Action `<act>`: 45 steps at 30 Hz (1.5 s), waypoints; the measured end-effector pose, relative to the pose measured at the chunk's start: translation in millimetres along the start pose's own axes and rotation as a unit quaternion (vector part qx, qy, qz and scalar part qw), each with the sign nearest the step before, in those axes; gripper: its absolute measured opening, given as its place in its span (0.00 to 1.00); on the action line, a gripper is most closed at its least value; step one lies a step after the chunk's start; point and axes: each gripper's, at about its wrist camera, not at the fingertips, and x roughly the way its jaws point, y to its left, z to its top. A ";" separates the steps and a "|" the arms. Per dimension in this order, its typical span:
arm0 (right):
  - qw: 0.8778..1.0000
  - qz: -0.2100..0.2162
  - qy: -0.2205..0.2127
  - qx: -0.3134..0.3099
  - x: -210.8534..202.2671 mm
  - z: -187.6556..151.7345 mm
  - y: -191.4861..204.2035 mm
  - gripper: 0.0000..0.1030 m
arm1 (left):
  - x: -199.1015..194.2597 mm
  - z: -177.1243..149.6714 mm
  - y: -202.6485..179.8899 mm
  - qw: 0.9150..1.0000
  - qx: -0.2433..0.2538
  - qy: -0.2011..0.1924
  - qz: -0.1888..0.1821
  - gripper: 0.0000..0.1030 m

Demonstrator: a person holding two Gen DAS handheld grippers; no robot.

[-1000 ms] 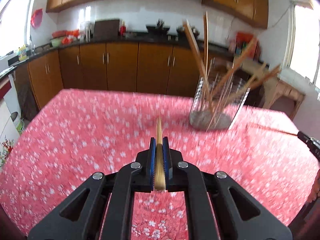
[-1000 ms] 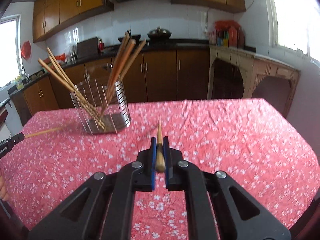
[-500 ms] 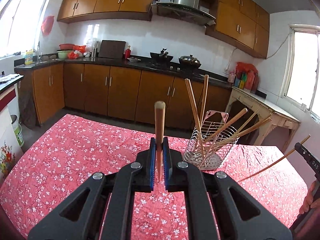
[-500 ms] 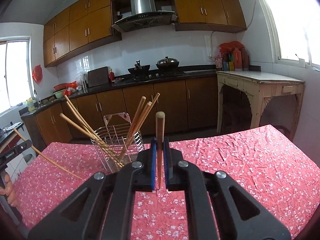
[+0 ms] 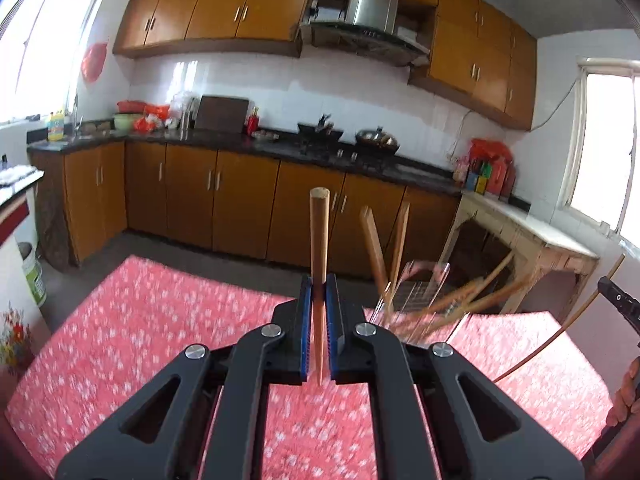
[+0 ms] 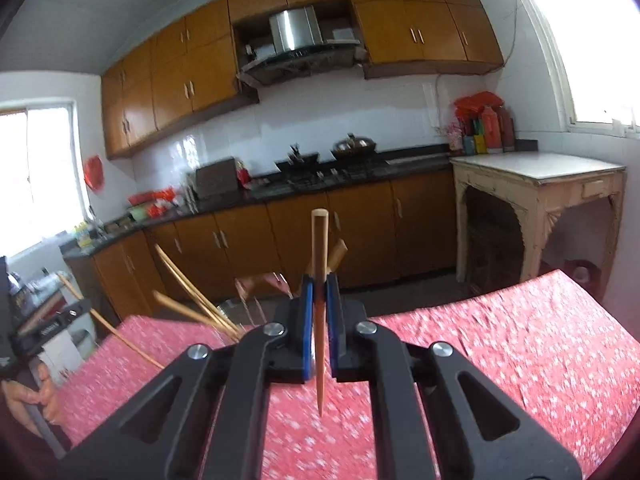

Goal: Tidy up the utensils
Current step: 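Carry the chopstick over the wire holder with the left gripper while the right gripper carries its chopstick there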

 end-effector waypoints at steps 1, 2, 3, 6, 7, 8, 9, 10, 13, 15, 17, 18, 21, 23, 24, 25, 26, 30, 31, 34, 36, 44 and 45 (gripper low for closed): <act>1.000 0.009 -0.008 0.004 -3.5 9.0 1.3 0.07 | -4.1 10.3 -3.3 1.000 0.000 -0.008 -0.003 0.06; 1.000 0.018 -0.014 0.009 -6.4 18.6 2.8 0.07 | -8.3 21.2 -7.0 1.000 0.000 -0.017 -0.008 0.06; 0.999 0.029 -0.023 0.014 -8.1 30.4 5.2 0.07 | -10.4 30.4 -10.8 1.000 0.000 -0.023 -0.012 0.06; 0.998 0.043 -0.039 0.015 -5.3 55.5 13.9 0.07 | -21.5 61.8 -22.0 0.999 -0.002 -0.043 -0.027 0.06; 0.998 0.045 -0.045 0.010 -1.1 64.6 19.3 0.07 | -24.6 70.9 -27.0 0.998 -0.003 -0.050 -0.030 0.06; 0.998 0.045 -0.048 0.006 2.2 68.6 21.9 0.07 | -29.2 82.2 -32.3 0.998 -0.004 -0.059 -0.035 0.06; 0.998 0.044 -0.050 0.003 7.7 74.1 25.4 0.07 | -30.2 88.1 -35.8 0.997 -0.004 -0.065 -0.039 0.06; 0.998 0.045 -0.051 -0.002 14.8 79.2 30.1 0.07 | -33.7 96.9 -40.9 0.996 -0.004 -0.074 -0.042 0.06; 0.997 0.046 -0.056 -0.013 30.7 88.5 39.9 0.07 | -38.9 112.9 -55.0 0.994 -0.001 -0.097 -0.051 0.06; 0.997 0.047 -0.059 -0.015 39.6 92.6 45.0 0.07 | -36.6 119.8 -65.8 0.992 0.000 -0.111 -0.058 0.06; 0.997 0.048 -0.062 -0.017 50.4 93.4 49.3 0.07 | -27.5 123.8 -77.3 0.992 0.004 -0.116 -0.058 0.06; 0.997 0.047 -0.061 -0.018 55.4 93.5 51.0 0.07 | -20.5 124.3 -81.7 0.992 0.006 -0.117 -0.057 0.06; 0.997 0.044 -0.058 -0.022 70.0 91.0 54.5 0.07 | -2.4 120.5 -90.3 0.991 0.011 -0.121 -0.052 0.06; 0.997 0.041 -0.054 -0.025 79.9 87.3 56.4 0.07 | 9.5 115.5 -93.5 0.991 0.012 -0.121 -0.050 0.06; 0.997 0.041 -0.053 -0.025 85.2 85.2 55.4 0.07 | 20.1 112.2 -94.3 0.992 0.009 -0.116 -0.054 0.06; 0.998 0.041 -0.051 -0.024 86.9 81.6 57.8 0.07 | 26.1 109.6 -94.1 0.992 0.007 -0.113 -0.052 0.06; 0.998 0.040 -0.048 -0.020 92.9 78.4 56.0 0.07 | 34.2 105.8 -93.3 0.992 0.004 -0.111 -0.052 0.06; 0.998 0.040 -0.036 -0.010 109.8 69.0 53.8 0.07 | 57.0 92.6 -89.5 0.994 -0.004 -0.102 -0.044 0.06; 0.999 0.041 -0.032 -0.010 114.4 65.4 52.8 0.07 | 62.5 88.8 -88.1 0.994 -0.007 -0.100 -0.041 0.06; 0.999 0.044 -0.020 -0.005 126.0 55.2 50.6 0.07 | 76.8 78.2 -84.7 0.995 -0.009 -0.088 -0.040 0.06; 0.999 0.048 -0.010 0.000 132.6 48.6 48.4 0.07 | 85.7 71.2 -84.5 0.997 -0.006 -0.074 -0.038 0.06; 0.998 0.053 0.023 0.018 154.4 27.2 41.0 0.07 | 116.7 42.3 -75.1 0.999 -0.014 -0.010 -0.034 0.06; 0.998 0.055 0.027 0.019 156.4 24.8 40.6 0.07 | 119.9 39.2 -72.7 0.999 -0.014 -0.001 -0.032 0.06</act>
